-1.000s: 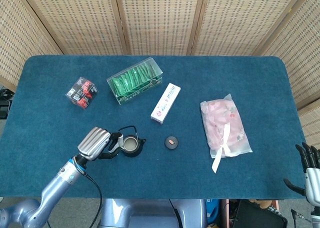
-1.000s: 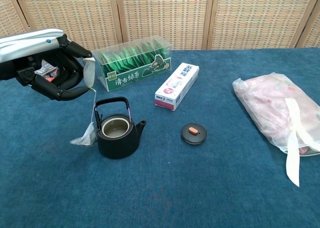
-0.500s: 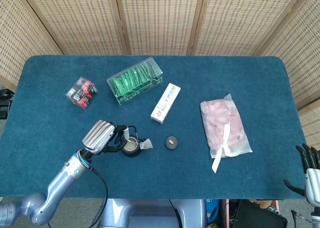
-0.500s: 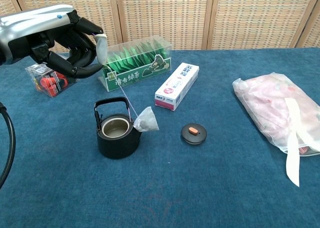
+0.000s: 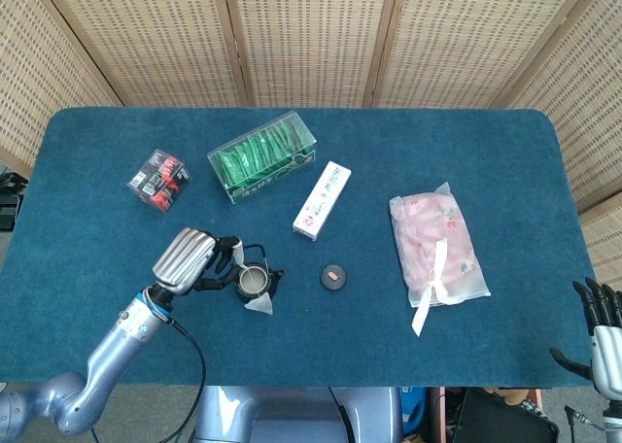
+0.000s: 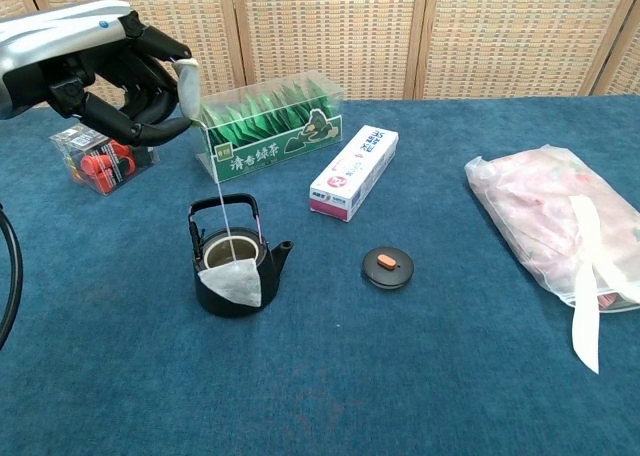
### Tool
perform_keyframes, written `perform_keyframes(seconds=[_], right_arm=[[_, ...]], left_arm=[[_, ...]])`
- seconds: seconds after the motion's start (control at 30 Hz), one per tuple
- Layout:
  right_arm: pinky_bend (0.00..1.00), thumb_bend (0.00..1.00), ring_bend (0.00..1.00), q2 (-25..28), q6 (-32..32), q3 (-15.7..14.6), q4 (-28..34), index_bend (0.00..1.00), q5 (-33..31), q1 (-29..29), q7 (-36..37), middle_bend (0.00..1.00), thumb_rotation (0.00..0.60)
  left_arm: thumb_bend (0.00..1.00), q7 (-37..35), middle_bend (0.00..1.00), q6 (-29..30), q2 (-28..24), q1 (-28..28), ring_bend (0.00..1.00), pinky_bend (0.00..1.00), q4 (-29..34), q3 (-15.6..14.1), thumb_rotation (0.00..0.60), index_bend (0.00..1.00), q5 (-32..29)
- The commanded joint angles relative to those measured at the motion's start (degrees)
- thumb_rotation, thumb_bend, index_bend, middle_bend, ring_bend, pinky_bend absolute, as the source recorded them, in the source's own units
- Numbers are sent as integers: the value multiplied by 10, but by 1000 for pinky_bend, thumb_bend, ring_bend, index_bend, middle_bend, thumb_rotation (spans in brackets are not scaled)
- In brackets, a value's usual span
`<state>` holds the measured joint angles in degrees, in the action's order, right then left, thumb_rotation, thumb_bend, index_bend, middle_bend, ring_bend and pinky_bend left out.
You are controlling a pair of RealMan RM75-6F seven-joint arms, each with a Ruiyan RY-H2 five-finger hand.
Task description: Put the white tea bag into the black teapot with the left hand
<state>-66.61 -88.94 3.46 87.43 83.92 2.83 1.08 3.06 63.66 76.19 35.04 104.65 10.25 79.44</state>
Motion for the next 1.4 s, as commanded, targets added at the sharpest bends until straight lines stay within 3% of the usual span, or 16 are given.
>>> perform_keyframes(seconds=[0.03,0.87,1.1,1.4], right_arm=[[81,170,28,0,2,0,1,108,-1,-1,-2,120,600],[81,170,28,0,10,2,6,102,-9,-4,-10,120,600],[81,170,28,-1,13,1,3,102,-11,-3,-6,120,600],[82,170,28,-1,10,1,-1,102,-11,-1,-2,120,600]], left_arm=[[460,0,790,2,-1,-1,775,668,-3,0,600,749,-2],[460,-2,789,-4,3,13,775,668,-31,19,600,749,-37],[461,4,789,-15,0,12,775,668,-28,1,600,748,-34],[460,20,789,-23,-12,-3,775,668,-20,-46,600,749,-6]])
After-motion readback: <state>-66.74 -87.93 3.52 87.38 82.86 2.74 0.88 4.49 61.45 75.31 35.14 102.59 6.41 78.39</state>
